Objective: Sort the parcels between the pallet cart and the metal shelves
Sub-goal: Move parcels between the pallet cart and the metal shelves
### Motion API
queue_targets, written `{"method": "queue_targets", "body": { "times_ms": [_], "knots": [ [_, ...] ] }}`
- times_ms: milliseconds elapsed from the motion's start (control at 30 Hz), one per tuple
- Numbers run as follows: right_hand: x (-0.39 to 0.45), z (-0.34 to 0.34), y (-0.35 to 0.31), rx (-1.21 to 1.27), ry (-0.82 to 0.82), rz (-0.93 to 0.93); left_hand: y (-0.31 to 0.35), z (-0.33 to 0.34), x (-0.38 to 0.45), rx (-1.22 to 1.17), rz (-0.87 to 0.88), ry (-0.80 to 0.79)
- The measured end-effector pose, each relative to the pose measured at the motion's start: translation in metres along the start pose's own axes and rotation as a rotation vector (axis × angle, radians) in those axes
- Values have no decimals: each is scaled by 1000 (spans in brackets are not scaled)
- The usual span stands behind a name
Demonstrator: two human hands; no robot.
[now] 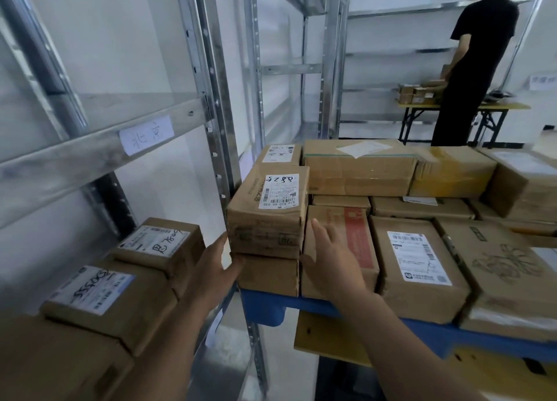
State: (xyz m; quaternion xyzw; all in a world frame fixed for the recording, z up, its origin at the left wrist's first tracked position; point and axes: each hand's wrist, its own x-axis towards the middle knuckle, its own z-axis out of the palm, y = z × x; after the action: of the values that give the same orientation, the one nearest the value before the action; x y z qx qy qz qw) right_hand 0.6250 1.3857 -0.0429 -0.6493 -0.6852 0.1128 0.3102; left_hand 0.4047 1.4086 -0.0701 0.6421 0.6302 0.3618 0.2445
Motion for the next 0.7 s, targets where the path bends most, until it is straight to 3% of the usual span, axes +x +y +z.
{"method": "queue_targets", "body": {
  "times_ms": [133,233,367,467,700],
  "knots": [
    [-30,0,-2,-90,90,-167,-3,8,-42,45,-74,95],
    [-50,8,-5,-108,24,-301,-1,14,-78,201,-46,156],
    [-69,19,-11,-72,-55,-417,4,23,-121,83,-113,150],
    [-84,31,-13,-108,-130,-494,1,17,-153,255,-134,211],
    [-128,60,-31,-96,-360,-695,-12,9,-243,552,-398,333]
  ]
}}
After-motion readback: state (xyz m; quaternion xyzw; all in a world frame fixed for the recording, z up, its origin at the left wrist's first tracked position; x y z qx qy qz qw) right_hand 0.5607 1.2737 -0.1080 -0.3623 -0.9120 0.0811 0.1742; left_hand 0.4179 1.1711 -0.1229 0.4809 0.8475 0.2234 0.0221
